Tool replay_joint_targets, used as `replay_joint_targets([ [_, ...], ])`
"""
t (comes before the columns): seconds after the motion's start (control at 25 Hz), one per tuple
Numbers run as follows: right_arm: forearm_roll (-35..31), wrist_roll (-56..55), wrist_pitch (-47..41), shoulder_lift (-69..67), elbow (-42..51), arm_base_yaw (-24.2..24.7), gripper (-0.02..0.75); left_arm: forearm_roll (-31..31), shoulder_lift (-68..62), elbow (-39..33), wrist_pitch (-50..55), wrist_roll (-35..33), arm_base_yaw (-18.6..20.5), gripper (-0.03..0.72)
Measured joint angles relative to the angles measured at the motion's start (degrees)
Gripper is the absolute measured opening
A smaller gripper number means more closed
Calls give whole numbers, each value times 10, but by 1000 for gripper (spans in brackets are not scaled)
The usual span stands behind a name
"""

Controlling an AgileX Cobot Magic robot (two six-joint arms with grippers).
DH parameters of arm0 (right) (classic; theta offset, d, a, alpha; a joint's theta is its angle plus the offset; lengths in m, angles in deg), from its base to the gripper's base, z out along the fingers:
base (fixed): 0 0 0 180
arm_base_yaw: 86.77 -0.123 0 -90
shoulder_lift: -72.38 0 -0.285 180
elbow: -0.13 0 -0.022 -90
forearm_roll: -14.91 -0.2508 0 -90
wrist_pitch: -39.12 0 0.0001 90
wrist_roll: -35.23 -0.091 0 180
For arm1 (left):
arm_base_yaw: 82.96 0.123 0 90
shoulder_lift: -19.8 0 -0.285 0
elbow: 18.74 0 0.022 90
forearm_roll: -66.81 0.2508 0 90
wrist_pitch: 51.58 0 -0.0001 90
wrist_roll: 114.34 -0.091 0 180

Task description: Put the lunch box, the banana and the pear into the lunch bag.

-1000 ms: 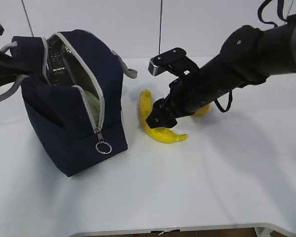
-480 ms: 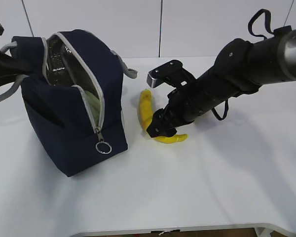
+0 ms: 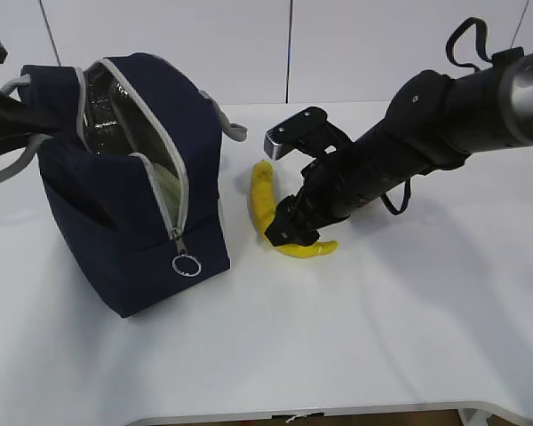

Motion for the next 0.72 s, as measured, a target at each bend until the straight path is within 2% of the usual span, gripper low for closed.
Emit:
replay_joint_targets([
  [0.72,0,3,23,-2,0,0,547,0,0,0,0,0,0,-12],
])
